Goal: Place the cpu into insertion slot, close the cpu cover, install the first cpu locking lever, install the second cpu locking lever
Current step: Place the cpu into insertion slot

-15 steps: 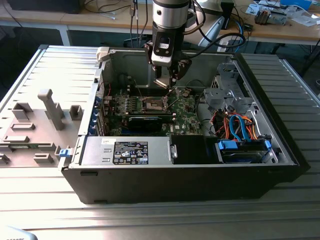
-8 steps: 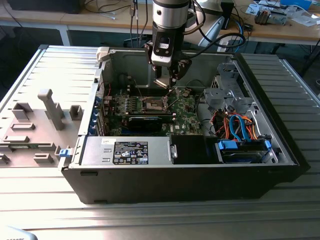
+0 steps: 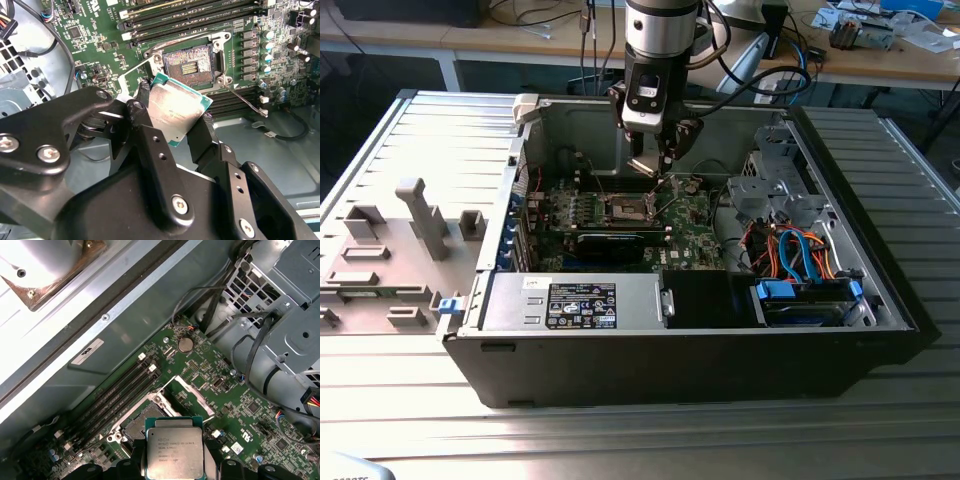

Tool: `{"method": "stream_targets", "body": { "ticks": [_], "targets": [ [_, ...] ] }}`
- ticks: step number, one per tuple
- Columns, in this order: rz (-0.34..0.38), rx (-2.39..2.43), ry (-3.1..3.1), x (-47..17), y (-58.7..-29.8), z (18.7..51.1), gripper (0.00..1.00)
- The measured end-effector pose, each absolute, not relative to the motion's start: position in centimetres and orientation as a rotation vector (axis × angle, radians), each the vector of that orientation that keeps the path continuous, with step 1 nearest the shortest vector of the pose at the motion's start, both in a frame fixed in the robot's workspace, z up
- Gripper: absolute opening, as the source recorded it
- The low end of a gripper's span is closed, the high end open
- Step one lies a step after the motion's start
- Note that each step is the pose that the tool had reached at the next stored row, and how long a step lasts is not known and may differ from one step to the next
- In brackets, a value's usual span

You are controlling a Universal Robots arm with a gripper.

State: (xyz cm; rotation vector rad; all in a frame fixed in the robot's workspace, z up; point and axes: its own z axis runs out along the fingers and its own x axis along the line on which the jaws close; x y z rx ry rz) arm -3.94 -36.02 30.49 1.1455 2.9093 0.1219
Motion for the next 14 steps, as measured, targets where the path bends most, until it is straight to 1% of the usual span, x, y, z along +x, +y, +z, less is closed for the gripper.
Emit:
{"method": "stream_targets", "body": {
  "ticks": [14],
  "targets": [
    [0.122,1.165,2.901,-3.94,-36.02,30.48,0.55]
  ]
}}
